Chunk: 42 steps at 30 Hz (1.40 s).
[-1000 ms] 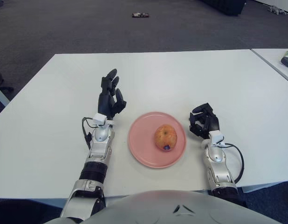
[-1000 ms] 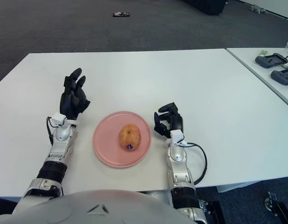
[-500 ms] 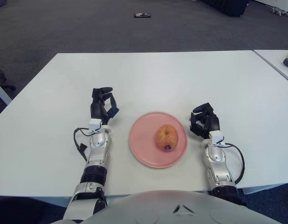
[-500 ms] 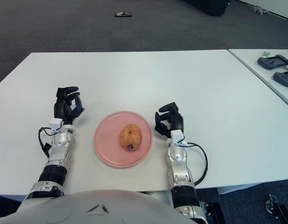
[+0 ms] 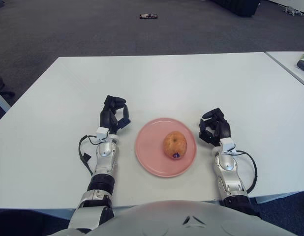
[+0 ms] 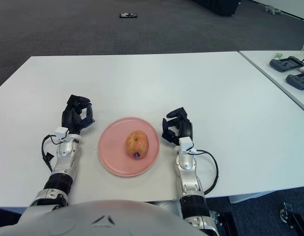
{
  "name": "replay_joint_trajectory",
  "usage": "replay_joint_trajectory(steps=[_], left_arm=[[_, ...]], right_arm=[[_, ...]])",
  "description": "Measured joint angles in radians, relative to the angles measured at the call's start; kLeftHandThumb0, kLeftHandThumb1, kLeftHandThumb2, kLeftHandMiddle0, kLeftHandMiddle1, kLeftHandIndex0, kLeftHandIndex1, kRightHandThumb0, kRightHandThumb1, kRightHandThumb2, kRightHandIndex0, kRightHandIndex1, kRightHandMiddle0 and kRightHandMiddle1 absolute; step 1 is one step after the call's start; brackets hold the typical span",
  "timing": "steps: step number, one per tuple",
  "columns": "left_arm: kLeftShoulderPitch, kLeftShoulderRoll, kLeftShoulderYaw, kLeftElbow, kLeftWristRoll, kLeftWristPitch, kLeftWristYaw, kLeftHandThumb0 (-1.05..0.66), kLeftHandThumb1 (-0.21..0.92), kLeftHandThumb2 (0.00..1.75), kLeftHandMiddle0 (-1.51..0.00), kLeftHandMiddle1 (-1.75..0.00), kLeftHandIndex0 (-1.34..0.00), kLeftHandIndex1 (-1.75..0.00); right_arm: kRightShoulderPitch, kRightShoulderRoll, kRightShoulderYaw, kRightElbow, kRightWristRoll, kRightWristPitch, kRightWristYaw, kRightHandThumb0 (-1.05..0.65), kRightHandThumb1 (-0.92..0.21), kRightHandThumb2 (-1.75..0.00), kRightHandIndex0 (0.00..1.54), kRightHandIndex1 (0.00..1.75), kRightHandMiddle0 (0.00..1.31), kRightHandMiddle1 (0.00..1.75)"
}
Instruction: Put the apple into the plate.
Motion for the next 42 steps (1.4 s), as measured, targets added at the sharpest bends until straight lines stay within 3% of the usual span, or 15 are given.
replay_joint_trajectory(steps=[9, 19, 42], left_arm=[[0.02, 0.003, -0.008, -0.021, 0.021, 0.033, -0.017, -0.45, 0.41, 1.21, -0.88, -1.75, -0.54, -1.75], [0.081, 0.001, -0.035, -0.108, 0.081, 0.145, 0.002, -0.45, 0.41, 1.21, -0.88, -1.75, -0.53, -1.75], [0.129, -0.009, -0.053, -0.192, 0.11, 0.222, 0.022, -0.44, 0.45, 1.17, -0.82, -1.75, -0.51, -1.75]], right_arm=[[0.0, 0.001, 0.001, 0.0, 0.003, 0.0, 0.002, -0.4, -0.57, -1.01, 0.58, 1.48, 0.41, 1.75], [0.0, 0.002, 0.002, 0.0, 0.003, 0.0, 0.007, -0.41, -0.56, -1.02, 0.57, 1.49, 0.42, 1.75], [0.001, 0.004, 0.003, -0.001, 0.003, 0.002, 0.013, -0.4, -0.58, -0.99, 0.55, 1.5, 0.41, 1.75]])
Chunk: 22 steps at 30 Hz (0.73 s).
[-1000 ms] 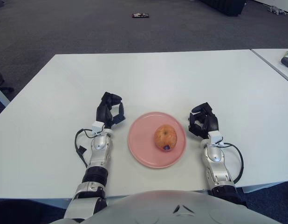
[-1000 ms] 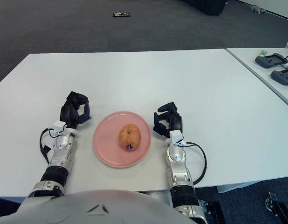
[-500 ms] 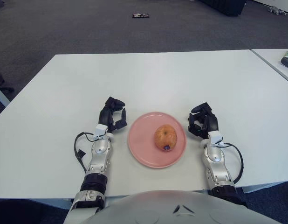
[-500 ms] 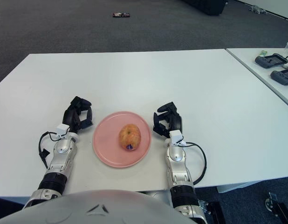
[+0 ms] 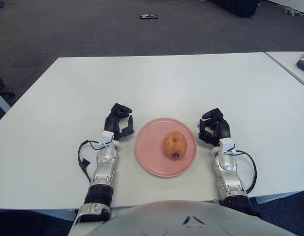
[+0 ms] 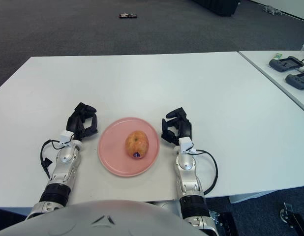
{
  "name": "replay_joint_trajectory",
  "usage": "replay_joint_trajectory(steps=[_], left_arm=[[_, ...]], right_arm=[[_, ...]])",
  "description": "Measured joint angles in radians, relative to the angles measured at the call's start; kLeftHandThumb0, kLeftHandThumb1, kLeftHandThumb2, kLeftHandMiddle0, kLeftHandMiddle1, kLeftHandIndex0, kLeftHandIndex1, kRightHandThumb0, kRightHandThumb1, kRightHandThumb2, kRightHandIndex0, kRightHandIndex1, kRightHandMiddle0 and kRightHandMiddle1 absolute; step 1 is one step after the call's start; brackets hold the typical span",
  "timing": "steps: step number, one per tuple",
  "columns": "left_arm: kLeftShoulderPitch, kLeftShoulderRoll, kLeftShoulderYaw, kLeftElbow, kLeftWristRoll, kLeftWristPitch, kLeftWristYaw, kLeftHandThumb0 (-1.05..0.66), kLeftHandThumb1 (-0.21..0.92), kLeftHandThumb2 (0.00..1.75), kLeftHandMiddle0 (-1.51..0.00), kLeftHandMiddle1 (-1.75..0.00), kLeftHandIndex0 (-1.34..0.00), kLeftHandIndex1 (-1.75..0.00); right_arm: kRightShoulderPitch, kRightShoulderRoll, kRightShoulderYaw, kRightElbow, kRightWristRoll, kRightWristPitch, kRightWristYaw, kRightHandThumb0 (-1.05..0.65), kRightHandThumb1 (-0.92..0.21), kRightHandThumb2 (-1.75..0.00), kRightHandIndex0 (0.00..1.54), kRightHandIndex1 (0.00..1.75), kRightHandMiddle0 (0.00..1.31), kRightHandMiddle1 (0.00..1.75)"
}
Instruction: Put the apple into the plate.
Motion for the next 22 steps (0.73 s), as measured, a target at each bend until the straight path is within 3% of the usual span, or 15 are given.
replay_joint_trajectory(steps=[22], left_arm=[[0.028, -0.017, -0.007, -0.025, 0.0, -0.021, 0.0, -0.44, 0.44, 1.17, -0.87, -1.75, -0.51, -1.75]], right_arm=[[0.005, -0.002, 0.0, -0.024, 0.001, 0.037, 0.017, -0.4, -0.58, -1.0, 0.55, 1.49, 0.41, 1.75]])
